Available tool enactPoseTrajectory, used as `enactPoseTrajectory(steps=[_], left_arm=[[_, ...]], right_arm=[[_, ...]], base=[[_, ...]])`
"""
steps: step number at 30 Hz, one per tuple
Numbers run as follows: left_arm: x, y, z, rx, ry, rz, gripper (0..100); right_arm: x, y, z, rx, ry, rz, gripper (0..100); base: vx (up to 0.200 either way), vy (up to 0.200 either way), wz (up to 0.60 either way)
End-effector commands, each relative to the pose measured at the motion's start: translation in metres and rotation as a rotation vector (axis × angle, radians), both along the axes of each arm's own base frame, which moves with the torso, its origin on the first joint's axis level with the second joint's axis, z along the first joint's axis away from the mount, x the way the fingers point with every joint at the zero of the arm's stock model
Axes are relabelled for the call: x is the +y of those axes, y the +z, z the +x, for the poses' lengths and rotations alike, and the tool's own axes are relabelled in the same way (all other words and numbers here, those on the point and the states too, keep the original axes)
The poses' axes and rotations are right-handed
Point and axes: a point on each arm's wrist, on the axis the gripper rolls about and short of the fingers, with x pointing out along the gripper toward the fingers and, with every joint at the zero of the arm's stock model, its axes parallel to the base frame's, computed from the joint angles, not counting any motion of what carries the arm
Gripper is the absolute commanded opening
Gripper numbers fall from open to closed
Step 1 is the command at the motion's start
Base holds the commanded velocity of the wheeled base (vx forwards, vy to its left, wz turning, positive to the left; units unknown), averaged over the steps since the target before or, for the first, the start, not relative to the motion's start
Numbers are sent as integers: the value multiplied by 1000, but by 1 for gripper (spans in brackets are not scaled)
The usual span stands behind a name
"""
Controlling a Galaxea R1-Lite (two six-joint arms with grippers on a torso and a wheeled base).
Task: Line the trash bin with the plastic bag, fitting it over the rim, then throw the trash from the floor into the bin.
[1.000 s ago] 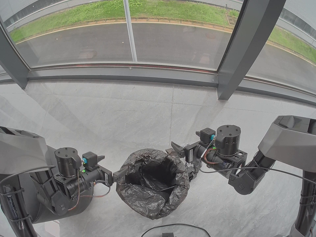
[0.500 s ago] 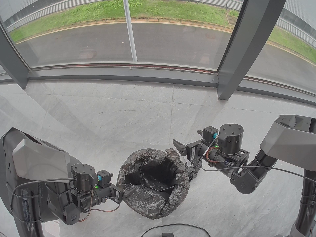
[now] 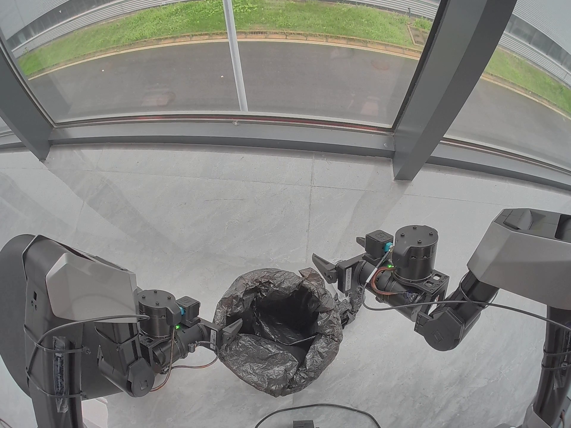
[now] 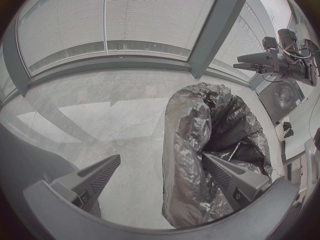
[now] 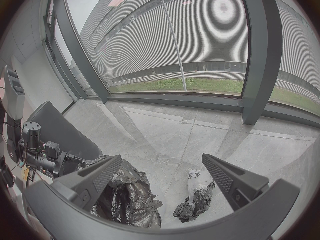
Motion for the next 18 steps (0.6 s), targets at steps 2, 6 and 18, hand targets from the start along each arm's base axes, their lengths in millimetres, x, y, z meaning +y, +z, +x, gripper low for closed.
enactPoseTrajectory(steps=[2,6,18], left_arm=[[-2,-1,6,-17,28,-1,100],[-3,-1,9,-23,57,-8,100],[-7,21,1,-33,71,-100,100]], right_arm=[[0,-1,0,1,1,-1,100],[1,-2,0,3,1,-2,100],[0,-2,0,2,1,-3,100]], base=[[0,0,0],[0,0,0],[0,0,0]])
